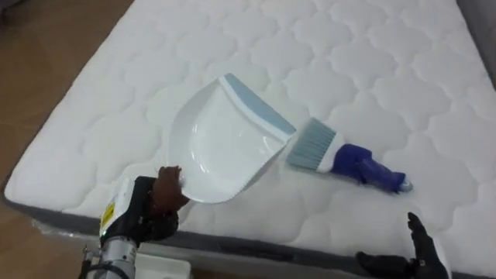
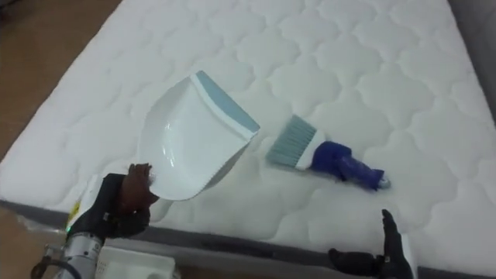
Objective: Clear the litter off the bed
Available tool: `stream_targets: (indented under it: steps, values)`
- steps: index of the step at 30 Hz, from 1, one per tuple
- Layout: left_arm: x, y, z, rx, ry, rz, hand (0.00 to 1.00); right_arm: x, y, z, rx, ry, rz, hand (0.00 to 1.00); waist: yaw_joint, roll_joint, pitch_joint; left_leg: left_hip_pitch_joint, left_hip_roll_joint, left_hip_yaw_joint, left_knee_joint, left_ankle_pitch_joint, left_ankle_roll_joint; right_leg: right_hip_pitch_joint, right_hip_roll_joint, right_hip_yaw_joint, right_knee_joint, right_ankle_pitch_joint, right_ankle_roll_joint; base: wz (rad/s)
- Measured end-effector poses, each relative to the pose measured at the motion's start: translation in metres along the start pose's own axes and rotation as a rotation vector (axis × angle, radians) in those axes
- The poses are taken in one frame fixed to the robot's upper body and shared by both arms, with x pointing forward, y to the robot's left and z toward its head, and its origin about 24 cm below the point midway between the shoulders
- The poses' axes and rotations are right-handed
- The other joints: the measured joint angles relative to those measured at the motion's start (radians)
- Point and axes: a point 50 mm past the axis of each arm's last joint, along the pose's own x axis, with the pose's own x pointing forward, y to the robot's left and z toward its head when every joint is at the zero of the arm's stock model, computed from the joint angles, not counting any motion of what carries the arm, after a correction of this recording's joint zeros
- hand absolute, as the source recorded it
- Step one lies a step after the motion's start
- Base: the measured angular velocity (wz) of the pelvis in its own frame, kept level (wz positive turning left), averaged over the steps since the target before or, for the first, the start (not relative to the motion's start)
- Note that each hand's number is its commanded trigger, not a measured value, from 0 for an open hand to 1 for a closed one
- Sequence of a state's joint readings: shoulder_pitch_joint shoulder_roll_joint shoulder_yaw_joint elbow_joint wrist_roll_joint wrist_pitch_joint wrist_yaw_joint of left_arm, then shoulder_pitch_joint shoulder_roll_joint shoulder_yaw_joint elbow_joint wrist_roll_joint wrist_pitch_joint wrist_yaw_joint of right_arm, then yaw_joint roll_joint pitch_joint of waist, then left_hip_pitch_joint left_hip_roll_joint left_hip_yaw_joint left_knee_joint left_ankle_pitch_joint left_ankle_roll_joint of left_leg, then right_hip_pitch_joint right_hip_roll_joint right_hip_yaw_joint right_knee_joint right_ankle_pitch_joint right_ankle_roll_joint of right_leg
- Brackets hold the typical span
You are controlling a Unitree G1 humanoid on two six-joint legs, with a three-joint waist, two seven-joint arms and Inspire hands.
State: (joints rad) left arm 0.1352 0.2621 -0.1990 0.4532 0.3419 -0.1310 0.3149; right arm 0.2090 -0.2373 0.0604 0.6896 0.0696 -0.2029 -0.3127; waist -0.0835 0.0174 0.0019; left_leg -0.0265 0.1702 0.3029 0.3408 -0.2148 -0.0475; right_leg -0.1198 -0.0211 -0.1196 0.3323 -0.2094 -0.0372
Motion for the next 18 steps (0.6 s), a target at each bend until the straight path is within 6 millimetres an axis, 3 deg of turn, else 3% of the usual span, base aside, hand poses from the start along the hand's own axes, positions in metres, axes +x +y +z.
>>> stream_targets:
  steps: [1,2,3,4,5,6,8,12,14,18]
  values:
    - [-0.001,-0.001,-0.002,0.0,0.008,-0.005,0.75,-0.001,0.0,-0.001,-0.004,0.002,0.004,0.0,0.005,0.002,-0.0022,0.008,-0.004,-0.03,-0.002,0.0,0.0,0.007,0.011,0.021,-0.001,0.003,-0.002,-1.06]
    - [-0.006,-0.004,-0.009,0.002,0.035,-0.019,0.45,-0.001,0.002,-0.002,-0.014,0.007,0.017,0.0,0.01,0.007,-0.0038,0.028,-0.013,-0.087,0.0,0.0,0.0,0.024,0.027,0.083,-0.002,0.012,-0.004,-1.0]
    - [-0.013,-0.011,-0.017,-0.003,0.07,-0.041,0.0,-0.004,0.003,-0.006,-0.021,0.017,0.025,0.0,0.013,0.003,-0.0034,0.047,-0.035,-0.153,-0.009,-0.002,0.001,0.037,0.041,0.164,-0.001,0.014,-0.004,-1.02]
    - [-0.016,-0.014,-0.02,-0.007,0.085,-0.054,0.0,-0.004,0.003,-0.006,-0.022,0.021,0.026,0.0,0.017,0.005,-0.0052,0.055,-0.056,-0.188,-0.02,-0.003,0.003,0.039,0.045,0.202,0.003,0.014,-0.004,-0.99]
    - [-0.022,-0.018,-0.023,-0.013,0.102,-0.072,0.0,-0.004,0.004,-0.007,-0.023,0.027,0.028,0.0,0.022,0.01,-0.0073,0.059,-0.098,-0.252,-0.058,-0.005,0.006,0.033,0.055,0.263,0.013,0.016,0.0,-1.0]
    - [-0.025,-0.02,-0.026,-0.017,0.113,-0.078,0.0,-0.006,0.005,-0.011,-0.02,0.046,0.033,0.0,0.031,0.011,-0.0073,0.081,-0.111,-0.262,-0.091,-0.005,0.007,0.03,0.071,0.295,0.015,0.017,0.004,-0.92]
    - [-0.028,-0.021,-0.029,-0.017,0.127,-0.081,0.0,-0.008,0.008,-0.018,-0.032,0.082,0.056,0.0,0.038,0.011,-0.0073,0.121,-0.114,-0.261,-0.118,-0.005,0.006,0.03,0.078,0.306,0.014,0.016,0.01,-0.69]
    - [-0.032,-0.018,-0.048,-0.03,0.222,-0.08,0.0,-0.009,0.008,-0.024,-0.036,0.117,0.062,0.0,0.021,-0.016,0.0015,0.155,-0.115,-0.247,-0.157,-0.006,0.006,0.033,0.08,0.307,0.014,0.017,0.015,-0.27]
    - [-0.035,-0.019,-0.054,-0.036,0.255,-0.088,0.0,-0.01,0.005,-0.03,-0.031,0.143,0.047,0.0,0.02,-0.021,0.0012,0.164,-0.114,-0.248,-0.169,-0.006,0.005,0.038,0.081,0.31,0.008,0.017,0.016,-0.07]
    - [-0.042,-0.023,-0.071,-0.058,0.343,-0.104,0.0,-0.016,0.003,-0.046,-0.026,0.221,0.03,0.0,0.008,-0.012,0.0067,0.177,-0.112,-0.249,-0.186,-0.013,0.005,0.053,0.084,0.31,-0.006,0.016,0.024,0.07]
